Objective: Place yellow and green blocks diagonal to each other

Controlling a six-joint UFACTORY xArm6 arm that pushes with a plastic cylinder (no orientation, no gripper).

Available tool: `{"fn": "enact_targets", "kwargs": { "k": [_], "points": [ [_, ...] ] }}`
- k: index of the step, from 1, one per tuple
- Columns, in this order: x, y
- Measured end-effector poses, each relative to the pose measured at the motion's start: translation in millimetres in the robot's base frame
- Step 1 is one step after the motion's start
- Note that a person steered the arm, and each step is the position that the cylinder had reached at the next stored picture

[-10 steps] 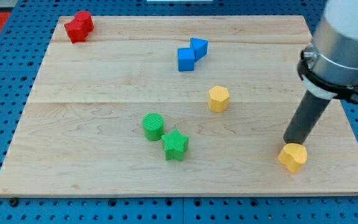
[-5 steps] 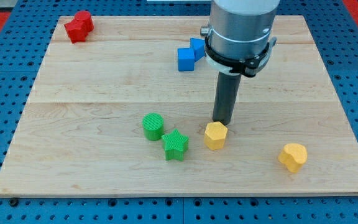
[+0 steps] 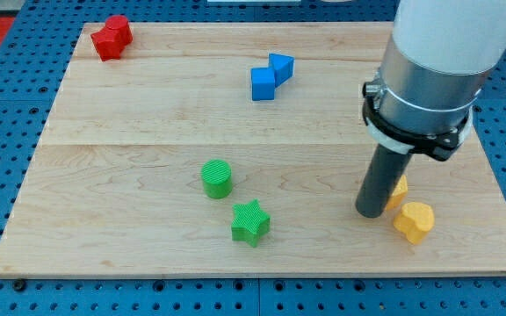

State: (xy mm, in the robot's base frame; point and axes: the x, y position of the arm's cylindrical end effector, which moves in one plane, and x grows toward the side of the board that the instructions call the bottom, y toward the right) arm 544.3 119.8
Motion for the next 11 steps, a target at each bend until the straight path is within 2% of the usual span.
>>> {"fn": "enact_targets", "kwargs": {
  "k": [1, 2, 4, 6, 7, 9, 11],
  "points": [
    [-16.9, -9.5],
    [-28.3, 9.2],
    [-28.2, 10.8],
    [27.6, -8.2],
    [46.4, -66.6],
    [51.1, -126.0],
    [-47.9, -144.6]
  ]
}}
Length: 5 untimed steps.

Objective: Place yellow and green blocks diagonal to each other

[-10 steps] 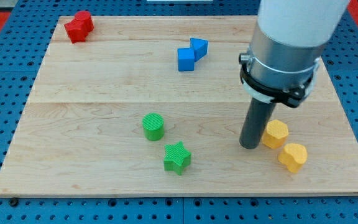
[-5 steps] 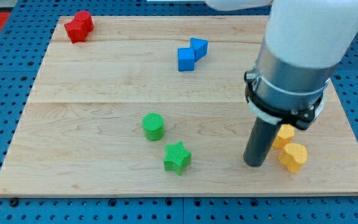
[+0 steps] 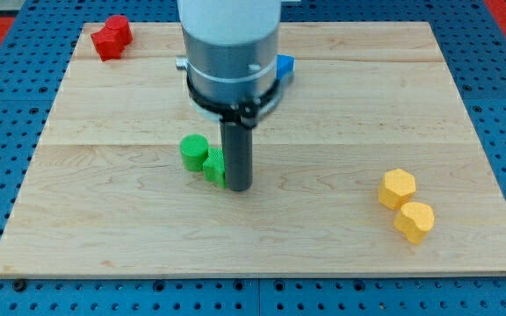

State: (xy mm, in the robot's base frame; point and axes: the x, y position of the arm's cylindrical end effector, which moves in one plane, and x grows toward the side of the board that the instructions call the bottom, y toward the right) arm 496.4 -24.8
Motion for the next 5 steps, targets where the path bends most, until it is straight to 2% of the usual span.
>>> {"fn": "enact_targets", "kwargs": {
  "k": [3, 4, 5],
  "points": [
    [-86.3, -47.2],
    [-93.0, -36.5],
    [-104.4, 35.4]
  ]
}}
